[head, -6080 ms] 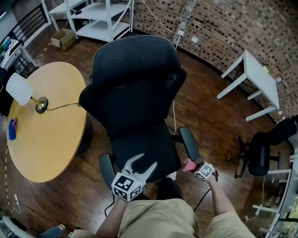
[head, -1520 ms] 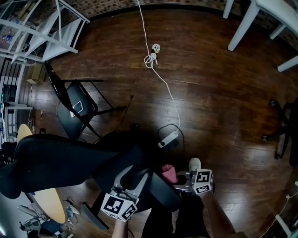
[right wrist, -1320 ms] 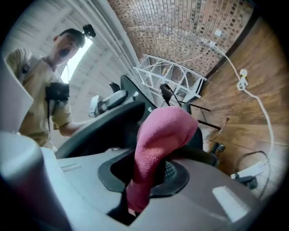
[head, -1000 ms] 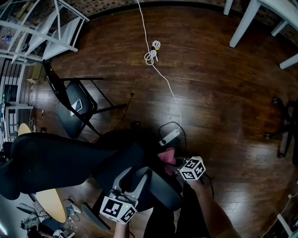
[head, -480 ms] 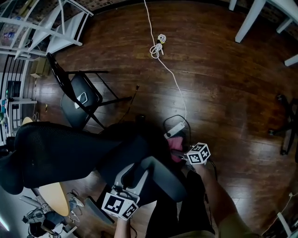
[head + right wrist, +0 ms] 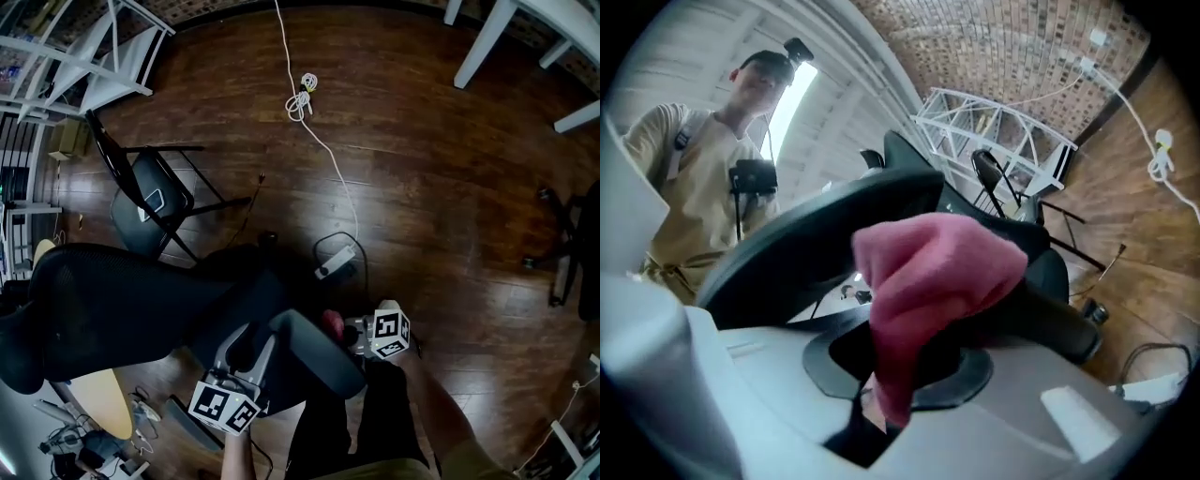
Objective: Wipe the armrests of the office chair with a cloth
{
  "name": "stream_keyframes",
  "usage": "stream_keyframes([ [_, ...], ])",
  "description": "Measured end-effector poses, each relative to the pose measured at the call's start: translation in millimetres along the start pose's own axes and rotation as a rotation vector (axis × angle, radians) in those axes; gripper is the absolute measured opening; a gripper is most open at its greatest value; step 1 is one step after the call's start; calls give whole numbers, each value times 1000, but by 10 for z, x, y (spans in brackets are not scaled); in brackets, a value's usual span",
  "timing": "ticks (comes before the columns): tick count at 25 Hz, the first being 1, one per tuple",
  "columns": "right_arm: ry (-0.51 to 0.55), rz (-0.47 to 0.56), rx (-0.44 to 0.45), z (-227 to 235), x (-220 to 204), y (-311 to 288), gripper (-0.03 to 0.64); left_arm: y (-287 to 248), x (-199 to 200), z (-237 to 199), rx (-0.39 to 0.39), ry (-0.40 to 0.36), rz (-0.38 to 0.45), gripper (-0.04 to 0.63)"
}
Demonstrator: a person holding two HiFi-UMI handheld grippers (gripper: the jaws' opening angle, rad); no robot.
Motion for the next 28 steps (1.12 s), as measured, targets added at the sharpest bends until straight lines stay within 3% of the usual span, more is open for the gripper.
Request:
stream_keyframes([
  [3, -37, -50, -48, 241, -135, -22, 71, 11, -24, -27, 14, 2, -2, 155],
  [7, -147, -102, -291, 747, -371, 217, 71, 26, -98, -86, 29, 15, -7, 155],
  [12, -274, -278, -542, 1410, -529, 423, 71, 107, -221, -169, 59, 37, -9, 155],
  [16, -316, -303, -604, 1580, -381, 558, 70, 186, -318, -216, 77, 78, 14, 155],
  [19, -260, -236, -595, 1306, -64, 649, 69, 324, -377, -283, 79, 117, 38, 153],
  [23, -43, -218, -597, 719, 825, 737, 69, 467, -411, -440, 88, 129, 99, 153],
  [26, 158, -407, -537, 244, 1674, 708, 69, 513, -375, -449, 125, 189, 175, 153],
  [28, 265, -566, -464, 9, 2023, 423, 69, 621, -398, -553, 144, 220, 218, 153],
])
Point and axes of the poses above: the fingertips, and each gripper's own axes: y backward along the fingers, z to its right, x out of its top, the point moved 7 cm from there along y, backward along the fingers, and after that the axes turned 8 degrees about x, right-handed, at the moved point
